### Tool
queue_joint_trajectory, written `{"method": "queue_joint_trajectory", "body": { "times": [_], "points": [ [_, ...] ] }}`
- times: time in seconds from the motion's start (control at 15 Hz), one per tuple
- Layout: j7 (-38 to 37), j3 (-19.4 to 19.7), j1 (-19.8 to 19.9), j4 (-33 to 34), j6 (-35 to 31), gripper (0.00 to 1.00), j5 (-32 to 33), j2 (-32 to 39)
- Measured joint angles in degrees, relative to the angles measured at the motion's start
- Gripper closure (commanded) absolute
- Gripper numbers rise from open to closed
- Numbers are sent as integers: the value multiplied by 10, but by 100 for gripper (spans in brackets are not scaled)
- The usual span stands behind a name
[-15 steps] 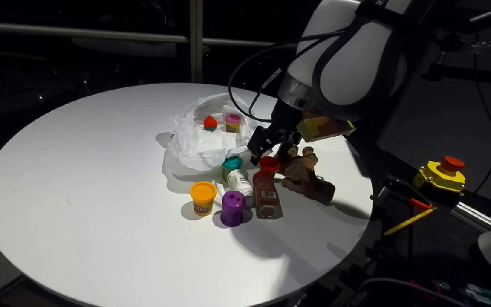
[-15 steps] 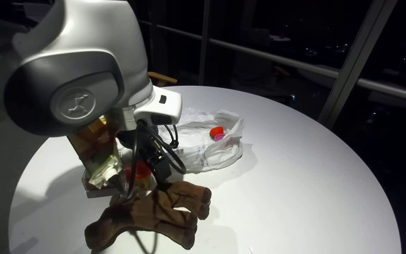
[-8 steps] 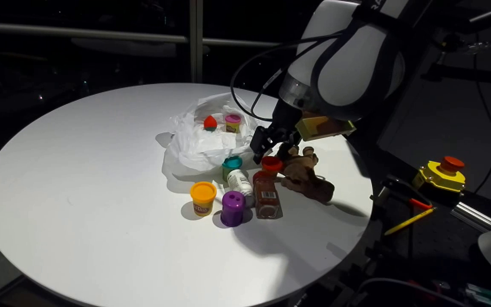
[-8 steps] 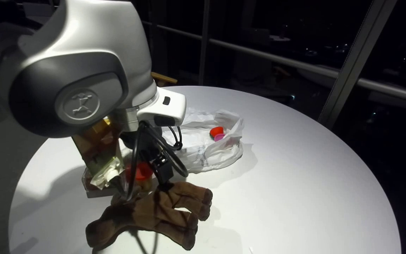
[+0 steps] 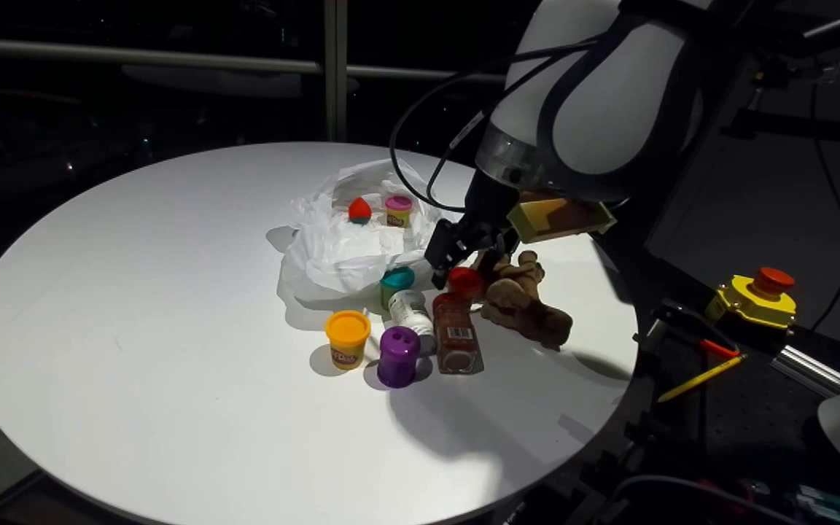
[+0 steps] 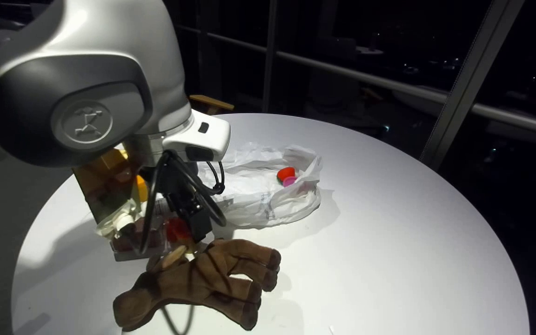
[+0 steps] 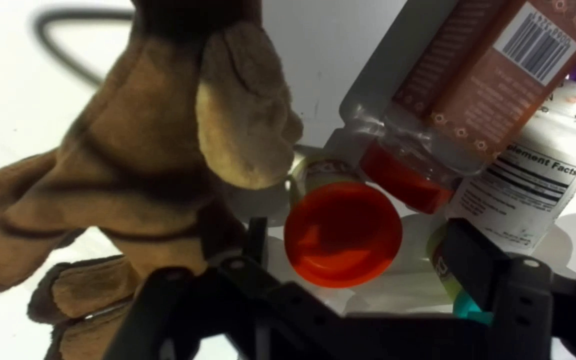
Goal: Put all the objects in the white plastic bag
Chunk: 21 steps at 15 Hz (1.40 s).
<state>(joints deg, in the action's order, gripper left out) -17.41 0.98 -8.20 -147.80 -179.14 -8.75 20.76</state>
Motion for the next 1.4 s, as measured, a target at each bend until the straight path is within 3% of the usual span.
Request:
{"method": "queue_joint_trajectory", "body": {
  "times": [0.27, 0.67, 0.87, 1.0, 1.13, 1.27, 1.4],
  "points": [
    [-4, 14, -8, -3, 1, 71, 0, 0],
    [-9, 67, -47, -2, 9, 71, 0, -1],
    [-40, 164, -136, -2, 55, 71, 40, -25],
    [-92, 247, -215, 3, 105, 71, 107, -55],
    [-137, 301, -274, 22, 167, 71, 166, -89],
    [-186, 282, -267, 54, 224, 71, 222, -116],
    [-204, 222, -218, 90, 261, 71, 232, -127]
  ]
}}
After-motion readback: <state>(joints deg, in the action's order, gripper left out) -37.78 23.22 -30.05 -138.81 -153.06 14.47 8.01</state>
